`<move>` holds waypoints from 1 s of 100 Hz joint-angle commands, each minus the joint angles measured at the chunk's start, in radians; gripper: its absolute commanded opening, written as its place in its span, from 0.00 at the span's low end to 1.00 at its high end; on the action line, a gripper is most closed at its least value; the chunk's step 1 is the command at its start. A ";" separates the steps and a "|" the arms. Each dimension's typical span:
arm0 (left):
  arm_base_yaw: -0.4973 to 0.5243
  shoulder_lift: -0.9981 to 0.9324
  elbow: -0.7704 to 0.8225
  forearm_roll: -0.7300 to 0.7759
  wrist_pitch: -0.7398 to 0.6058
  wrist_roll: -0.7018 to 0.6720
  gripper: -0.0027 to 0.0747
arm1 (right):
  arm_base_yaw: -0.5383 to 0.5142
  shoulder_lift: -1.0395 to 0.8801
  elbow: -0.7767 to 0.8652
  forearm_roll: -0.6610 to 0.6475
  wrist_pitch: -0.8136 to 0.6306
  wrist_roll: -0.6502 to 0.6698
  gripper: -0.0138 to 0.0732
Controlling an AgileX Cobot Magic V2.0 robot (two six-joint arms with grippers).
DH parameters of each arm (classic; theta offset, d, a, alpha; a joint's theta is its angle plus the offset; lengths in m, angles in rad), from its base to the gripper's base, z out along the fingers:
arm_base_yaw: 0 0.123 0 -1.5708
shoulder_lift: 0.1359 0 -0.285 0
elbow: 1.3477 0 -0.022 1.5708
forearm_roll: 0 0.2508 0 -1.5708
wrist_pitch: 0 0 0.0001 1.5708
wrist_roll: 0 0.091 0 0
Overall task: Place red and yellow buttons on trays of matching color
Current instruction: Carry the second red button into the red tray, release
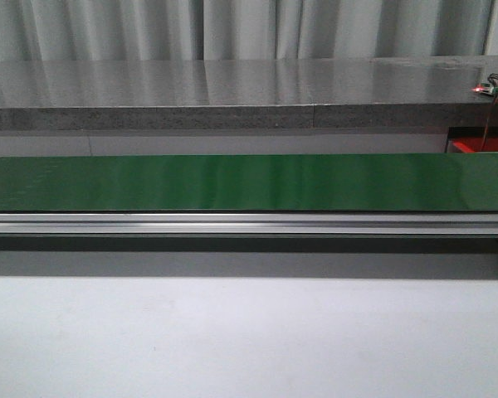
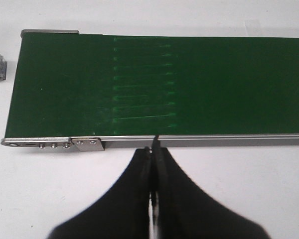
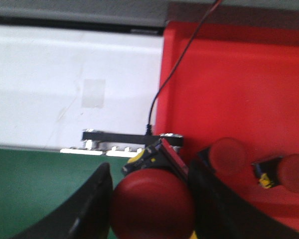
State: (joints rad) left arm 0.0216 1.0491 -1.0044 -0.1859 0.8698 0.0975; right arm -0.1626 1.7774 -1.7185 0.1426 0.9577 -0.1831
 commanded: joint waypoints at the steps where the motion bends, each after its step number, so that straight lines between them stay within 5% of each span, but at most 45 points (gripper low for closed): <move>1: -0.007 -0.014 -0.024 -0.021 -0.051 -0.001 0.01 | -0.036 -0.003 -0.089 0.001 -0.019 -0.001 0.23; 55: -0.007 -0.014 -0.024 -0.021 -0.051 -0.001 0.01 | -0.075 0.341 -0.426 0.055 0.024 -0.001 0.23; 100: -0.007 -0.014 -0.024 -0.021 -0.051 -0.001 0.01 | -0.082 0.451 -0.457 0.043 0.022 0.000 0.23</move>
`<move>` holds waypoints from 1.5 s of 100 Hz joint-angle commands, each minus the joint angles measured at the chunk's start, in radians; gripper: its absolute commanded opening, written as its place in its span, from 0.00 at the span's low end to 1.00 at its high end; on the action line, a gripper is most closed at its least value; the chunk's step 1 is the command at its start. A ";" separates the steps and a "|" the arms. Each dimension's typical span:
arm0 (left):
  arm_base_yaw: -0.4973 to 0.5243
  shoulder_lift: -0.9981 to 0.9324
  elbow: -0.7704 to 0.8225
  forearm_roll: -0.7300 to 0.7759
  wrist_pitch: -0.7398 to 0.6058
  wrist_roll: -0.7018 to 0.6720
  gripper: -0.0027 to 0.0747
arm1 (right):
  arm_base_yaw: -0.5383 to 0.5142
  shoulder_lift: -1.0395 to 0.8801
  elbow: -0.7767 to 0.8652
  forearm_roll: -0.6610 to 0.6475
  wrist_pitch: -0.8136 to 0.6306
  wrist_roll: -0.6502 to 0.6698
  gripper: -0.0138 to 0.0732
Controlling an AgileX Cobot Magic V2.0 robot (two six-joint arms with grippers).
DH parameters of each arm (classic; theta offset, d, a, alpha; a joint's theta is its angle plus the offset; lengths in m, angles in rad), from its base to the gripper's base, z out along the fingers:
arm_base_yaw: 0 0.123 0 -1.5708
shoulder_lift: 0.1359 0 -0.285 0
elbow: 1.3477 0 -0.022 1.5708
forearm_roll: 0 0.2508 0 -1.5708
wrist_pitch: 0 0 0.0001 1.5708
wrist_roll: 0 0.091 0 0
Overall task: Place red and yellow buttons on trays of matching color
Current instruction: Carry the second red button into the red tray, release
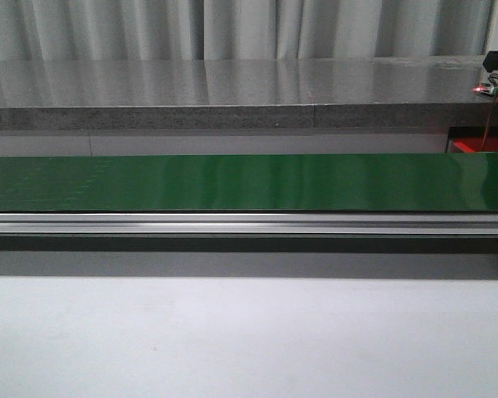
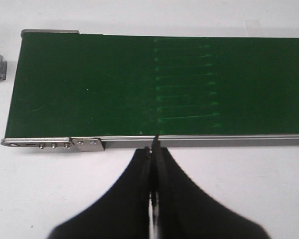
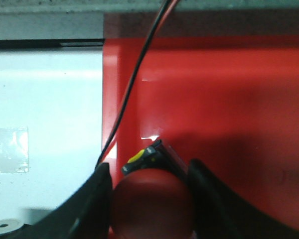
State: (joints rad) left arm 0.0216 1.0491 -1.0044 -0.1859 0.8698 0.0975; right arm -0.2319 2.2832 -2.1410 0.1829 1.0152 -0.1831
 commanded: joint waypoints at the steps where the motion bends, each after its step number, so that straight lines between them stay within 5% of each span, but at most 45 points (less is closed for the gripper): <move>1: -0.007 -0.014 -0.024 -0.021 -0.051 -0.001 0.01 | -0.013 -0.051 -0.034 0.003 -0.035 0.000 0.23; 18: -0.007 -0.014 -0.024 -0.021 -0.051 -0.001 0.01 | -0.023 -0.026 -0.034 0.003 -0.023 0.000 0.30; 40: -0.007 -0.014 -0.024 -0.021 -0.051 -0.001 0.01 | -0.024 -0.025 -0.034 0.003 -0.038 0.000 0.80; 84: -0.007 -0.014 -0.024 -0.021 -0.051 -0.001 0.01 | -0.024 -0.125 -0.034 0.003 -0.007 0.000 0.82; 95: -0.007 -0.014 -0.024 -0.021 -0.051 -0.001 0.01 | -0.023 -0.176 -0.034 0.011 0.014 0.000 0.71; 122: -0.007 -0.014 -0.024 -0.021 -0.051 -0.001 0.01 | -0.020 -0.265 -0.034 0.060 0.138 -0.001 0.08; 150: -0.007 -0.014 -0.024 -0.021 -0.051 -0.001 0.01 | -0.005 -0.331 -0.031 0.148 0.195 -0.030 0.07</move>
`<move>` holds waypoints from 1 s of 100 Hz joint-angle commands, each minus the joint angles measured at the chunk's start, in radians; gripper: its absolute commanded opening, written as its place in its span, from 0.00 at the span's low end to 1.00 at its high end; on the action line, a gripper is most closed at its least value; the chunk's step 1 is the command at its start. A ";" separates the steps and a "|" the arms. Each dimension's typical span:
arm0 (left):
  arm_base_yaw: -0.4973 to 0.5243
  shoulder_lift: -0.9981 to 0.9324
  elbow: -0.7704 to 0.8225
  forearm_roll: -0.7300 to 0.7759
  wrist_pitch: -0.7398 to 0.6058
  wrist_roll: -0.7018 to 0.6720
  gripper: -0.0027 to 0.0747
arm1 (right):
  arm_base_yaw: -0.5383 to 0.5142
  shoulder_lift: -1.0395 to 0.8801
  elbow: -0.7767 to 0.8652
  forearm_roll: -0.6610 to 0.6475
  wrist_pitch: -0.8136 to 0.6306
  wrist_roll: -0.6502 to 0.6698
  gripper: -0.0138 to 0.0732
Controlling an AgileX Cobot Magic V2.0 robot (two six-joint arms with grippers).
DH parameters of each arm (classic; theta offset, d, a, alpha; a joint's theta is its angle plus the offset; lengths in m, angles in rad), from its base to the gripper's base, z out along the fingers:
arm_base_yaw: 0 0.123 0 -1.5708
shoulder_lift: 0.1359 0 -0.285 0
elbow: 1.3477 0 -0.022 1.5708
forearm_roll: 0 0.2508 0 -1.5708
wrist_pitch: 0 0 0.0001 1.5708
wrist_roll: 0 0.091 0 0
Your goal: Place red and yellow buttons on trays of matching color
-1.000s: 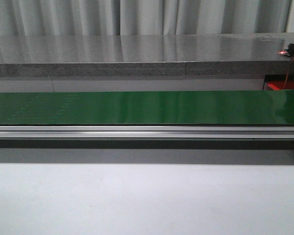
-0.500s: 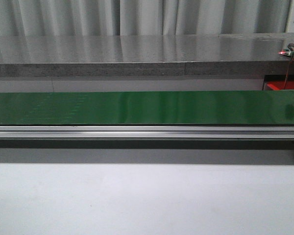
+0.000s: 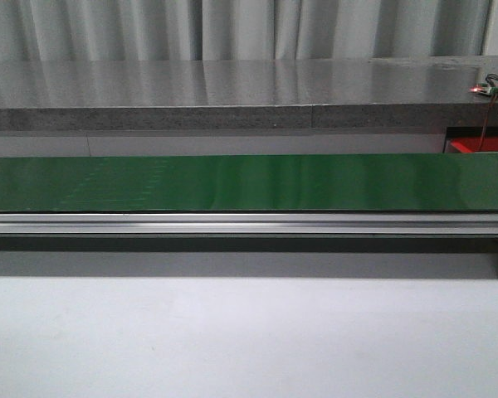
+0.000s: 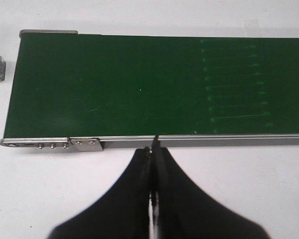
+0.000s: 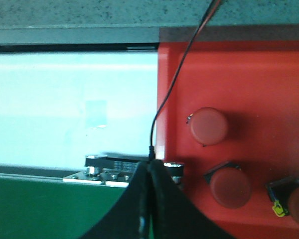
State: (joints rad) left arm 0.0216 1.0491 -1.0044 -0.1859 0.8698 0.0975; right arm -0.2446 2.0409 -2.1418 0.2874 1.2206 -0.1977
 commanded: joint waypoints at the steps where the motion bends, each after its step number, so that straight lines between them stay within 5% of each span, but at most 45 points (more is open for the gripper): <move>1: -0.007 -0.014 -0.024 -0.021 -0.051 -0.001 0.01 | 0.009 -0.092 -0.030 0.044 -0.010 -0.016 0.07; 40: -0.007 -0.014 -0.024 -0.021 -0.051 -0.001 0.01 | 0.042 -0.270 0.079 0.071 -0.059 -0.022 0.07; 100: -0.007 -0.014 -0.024 0.065 -0.053 0.023 0.01 | 0.042 -0.850 0.950 0.078 -0.525 -0.133 0.07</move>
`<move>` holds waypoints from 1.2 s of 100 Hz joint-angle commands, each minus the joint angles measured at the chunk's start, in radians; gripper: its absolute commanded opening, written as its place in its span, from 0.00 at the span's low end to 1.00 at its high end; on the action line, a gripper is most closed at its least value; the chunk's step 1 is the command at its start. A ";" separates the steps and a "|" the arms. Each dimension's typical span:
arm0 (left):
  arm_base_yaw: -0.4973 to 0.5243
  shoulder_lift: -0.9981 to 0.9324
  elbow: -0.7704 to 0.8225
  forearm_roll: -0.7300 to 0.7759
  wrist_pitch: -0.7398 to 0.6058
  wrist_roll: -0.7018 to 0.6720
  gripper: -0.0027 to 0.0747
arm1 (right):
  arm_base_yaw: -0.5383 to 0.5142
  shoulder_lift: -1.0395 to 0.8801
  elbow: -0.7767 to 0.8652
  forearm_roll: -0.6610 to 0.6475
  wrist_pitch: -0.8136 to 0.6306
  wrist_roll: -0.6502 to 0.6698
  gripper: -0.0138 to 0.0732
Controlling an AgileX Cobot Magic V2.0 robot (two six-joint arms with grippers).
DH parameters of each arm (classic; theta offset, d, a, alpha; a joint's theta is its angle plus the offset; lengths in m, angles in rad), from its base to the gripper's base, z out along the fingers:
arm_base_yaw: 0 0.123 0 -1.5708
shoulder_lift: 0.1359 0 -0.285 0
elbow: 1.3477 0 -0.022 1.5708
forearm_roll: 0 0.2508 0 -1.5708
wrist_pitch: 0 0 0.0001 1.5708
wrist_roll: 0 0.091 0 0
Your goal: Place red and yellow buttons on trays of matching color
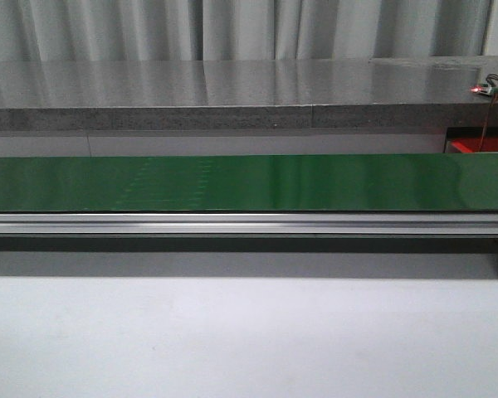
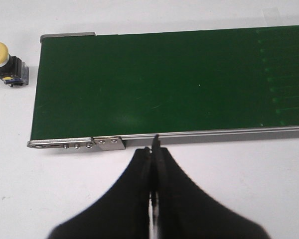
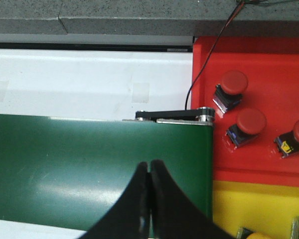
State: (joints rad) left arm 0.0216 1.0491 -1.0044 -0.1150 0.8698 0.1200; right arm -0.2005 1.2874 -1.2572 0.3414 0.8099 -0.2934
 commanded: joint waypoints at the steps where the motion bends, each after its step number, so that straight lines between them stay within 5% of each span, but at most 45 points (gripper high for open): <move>1: -0.007 -0.014 -0.024 -0.006 -0.057 0.000 0.01 | -0.002 -0.108 0.083 0.024 -0.123 -0.045 0.07; 36: -0.007 -0.014 -0.024 -0.033 -0.067 0.000 0.01 | 0.053 -0.255 0.330 0.024 -0.246 -0.084 0.07; 95: 0.087 -0.016 -0.028 -0.042 -0.096 -0.032 0.02 | 0.146 -0.293 0.372 0.024 -0.240 -0.088 0.07; 107: 0.153 -0.016 -0.028 -0.033 -0.117 -0.032 0.13 | 0.146 -0.293 0.372 0.024 -0.240 -0.088 0.07; 120: 0.209 -0.016 -0.028 -0.028 -0.122 -0.024 0.41 | 0.146 -0.293 0.372 0.024 -0.240 -0.088 0.07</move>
State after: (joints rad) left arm 0.2011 1.0491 -1.0044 -0.1394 0.8194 0.1021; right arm -0.0553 1.0138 -0.8572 0.3486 0.6207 -0.3728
